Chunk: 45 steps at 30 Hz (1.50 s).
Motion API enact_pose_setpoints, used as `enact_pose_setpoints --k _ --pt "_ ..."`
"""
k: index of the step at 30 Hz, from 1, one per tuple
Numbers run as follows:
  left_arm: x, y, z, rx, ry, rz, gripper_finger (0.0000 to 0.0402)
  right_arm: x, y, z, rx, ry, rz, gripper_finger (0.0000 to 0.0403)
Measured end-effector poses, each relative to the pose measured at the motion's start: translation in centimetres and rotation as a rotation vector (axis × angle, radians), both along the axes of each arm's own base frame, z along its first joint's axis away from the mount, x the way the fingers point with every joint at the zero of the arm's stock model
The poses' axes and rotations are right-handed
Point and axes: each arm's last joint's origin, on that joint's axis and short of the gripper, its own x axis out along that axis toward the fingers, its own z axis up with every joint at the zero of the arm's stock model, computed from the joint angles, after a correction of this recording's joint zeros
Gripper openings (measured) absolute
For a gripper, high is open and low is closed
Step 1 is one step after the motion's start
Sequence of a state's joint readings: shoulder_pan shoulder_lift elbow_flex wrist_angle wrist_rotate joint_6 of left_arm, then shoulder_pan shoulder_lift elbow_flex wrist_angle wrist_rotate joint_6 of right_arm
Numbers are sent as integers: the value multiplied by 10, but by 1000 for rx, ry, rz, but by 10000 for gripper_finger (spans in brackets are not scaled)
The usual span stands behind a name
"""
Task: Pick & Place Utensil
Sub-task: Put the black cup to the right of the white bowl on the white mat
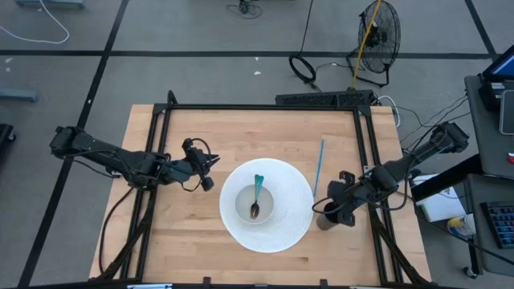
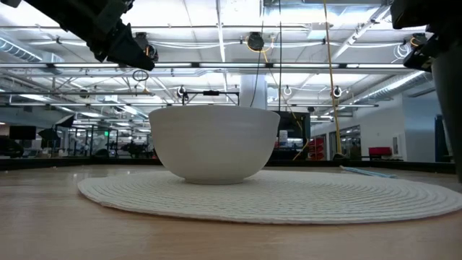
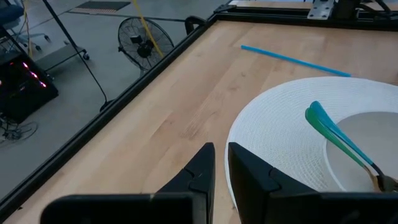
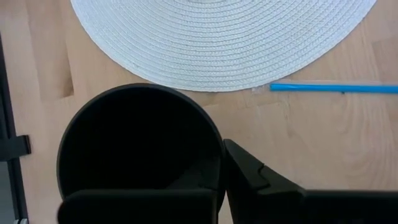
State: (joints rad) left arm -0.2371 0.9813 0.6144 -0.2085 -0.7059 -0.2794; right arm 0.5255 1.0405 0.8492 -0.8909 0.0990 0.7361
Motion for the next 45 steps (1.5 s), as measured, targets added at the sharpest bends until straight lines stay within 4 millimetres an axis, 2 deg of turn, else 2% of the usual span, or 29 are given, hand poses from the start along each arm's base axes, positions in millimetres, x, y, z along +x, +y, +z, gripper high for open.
enact_pose_setpoints --k 7,15,21,28,34,45 --pt "0 0 0 0 0 -1 51 3 0 22 2 -34 22 1" --pt "0 0 0 1 0 -1 51 10 -7 60 -1 -131 55 1" --pt "0 0 0 5 3 -4 51 13 -15 90 -30 -137 56 0" --pt "0 0 0 5 3 -3 51 31 -19 111 -91 -103 92 0" --pt "0 0 0 5 3 -3 51 57 -22 111 -137 -80 159 0" --pt "0 0 0 0 0 0 51 112 -46 79 -77 -26 264 1"
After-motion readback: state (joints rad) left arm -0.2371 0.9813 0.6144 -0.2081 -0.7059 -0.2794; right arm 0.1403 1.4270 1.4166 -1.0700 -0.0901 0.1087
